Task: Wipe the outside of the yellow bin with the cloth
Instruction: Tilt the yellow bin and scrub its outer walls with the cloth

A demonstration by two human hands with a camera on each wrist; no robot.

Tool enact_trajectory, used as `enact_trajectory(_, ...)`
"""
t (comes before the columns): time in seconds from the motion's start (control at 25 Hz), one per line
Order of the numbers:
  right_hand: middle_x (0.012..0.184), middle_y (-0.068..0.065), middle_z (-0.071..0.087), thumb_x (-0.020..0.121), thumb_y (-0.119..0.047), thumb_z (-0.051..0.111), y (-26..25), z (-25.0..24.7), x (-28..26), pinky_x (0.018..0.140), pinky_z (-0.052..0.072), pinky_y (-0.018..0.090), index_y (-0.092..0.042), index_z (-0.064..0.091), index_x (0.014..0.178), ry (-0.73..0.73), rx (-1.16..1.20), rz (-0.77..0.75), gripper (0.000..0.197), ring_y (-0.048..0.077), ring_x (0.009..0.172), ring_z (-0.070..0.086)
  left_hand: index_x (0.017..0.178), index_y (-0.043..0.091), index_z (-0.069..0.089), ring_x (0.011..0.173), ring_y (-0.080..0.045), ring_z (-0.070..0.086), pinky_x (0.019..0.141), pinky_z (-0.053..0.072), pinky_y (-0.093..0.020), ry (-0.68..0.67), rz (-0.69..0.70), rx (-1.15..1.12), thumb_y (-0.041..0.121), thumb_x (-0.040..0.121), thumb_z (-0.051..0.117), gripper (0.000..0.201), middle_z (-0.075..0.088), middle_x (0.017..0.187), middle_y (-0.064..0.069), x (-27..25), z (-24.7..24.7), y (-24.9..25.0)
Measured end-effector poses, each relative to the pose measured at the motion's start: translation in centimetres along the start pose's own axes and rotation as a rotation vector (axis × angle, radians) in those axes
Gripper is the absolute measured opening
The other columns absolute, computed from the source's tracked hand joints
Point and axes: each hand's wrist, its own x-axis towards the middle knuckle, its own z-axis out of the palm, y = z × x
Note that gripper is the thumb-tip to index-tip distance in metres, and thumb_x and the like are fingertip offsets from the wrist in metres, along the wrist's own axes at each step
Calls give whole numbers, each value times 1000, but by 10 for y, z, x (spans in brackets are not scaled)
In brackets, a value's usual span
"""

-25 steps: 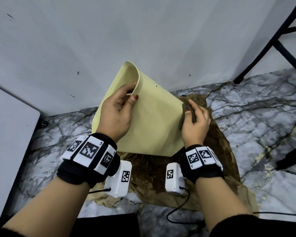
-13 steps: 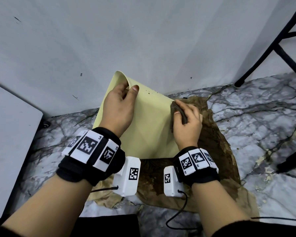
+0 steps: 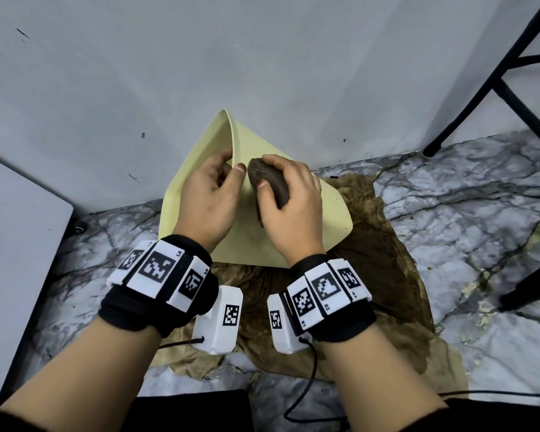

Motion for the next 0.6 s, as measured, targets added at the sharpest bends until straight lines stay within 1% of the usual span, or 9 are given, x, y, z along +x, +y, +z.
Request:
enact_trajectory(0.04,109,7,60,77,-27,47,2,0,-1,95,40,33,-17,61,110,14,6,-3,37,20,103,48,119,13,55,66,-16,49,69,42,-33,4,-3,6,26,84,49,39,53,70,-5,0,1,0)
enact_trajectory(0.08,109,8,58,78,-28,47,7,0,-2,95,40,33,-17,62,111,24,7,-1,38,23,104,49,120,12,55,63,-14,46,68,40,-31,5,-3,22,23,86,50,36,50,66,-1,0,3,0)
enact_trajectory(0.12,109,9,55,79,-28,48,13,-1,-3,95,40,33,-18,62,111,31,6,9,36,25,105,49,120,12,55,62,-16,48,68,42,-32,6,-1,33,23,87,50,35,51,66,-2,0,4,0)
enact_trajectory(0.2,112,9,53,82,-25,49,27,-4,-8,97,37,30,-19,61,113,30,-3,76,34,22,106,46,118,15,55,74,-29,57,75,48,-40,19,8,43,28,84,49,37,61,79,-13,-1,3,0)
enact_trajectory(0.24,113,9,52,83,-24,49,35,-7,-11,97,35,28,-20,61,114,28,-11,118,34,22,107,44,117,17,56,84,-33,60,80,49,-43,32,11,53,31,81,47,39,64,86,-14,-1,2,-1)
enact_trajectory(0.32,114,8,51,83,-21,49,52,-15,-16,97,30,23,-19,61,115,43,-30,193,34,19,107,41,117,21,56,94,-33,60,86,48,-45,44,18,71,33,80,44,41,61,92,-4,0,-2,-3)
enact_trajectory(0.44,117,9,50,88,-15,51,76,-28,-18,100,26,22,-19,60,116,82,-47,332,30,18,112,38,114,25,57,95,-34,59,88,47,-47,45,29,79,32,80,43,38,57,93,-1,1,-5,-7)
enact_trajectory(0.52,122,9,48,89,-15,49,90,-36,-18,98,22,18,-22,59,118,88,-65,438,31,22,116,37,113,25,58,96,-34,58,88,47,-47,58,35,82,32,80,43,37,58,93,-1,1,-7,-8)
enact_trajectory(0.6,126,10,47,90,-16,48,104,-44,-19,100,24,22,-23,58,119,95,-92,518,32,27,119,37,113,24,57,96,-34,59,87,47,-46,68,32,89,32,81,43,37,59,93,0,1,-7,-8)
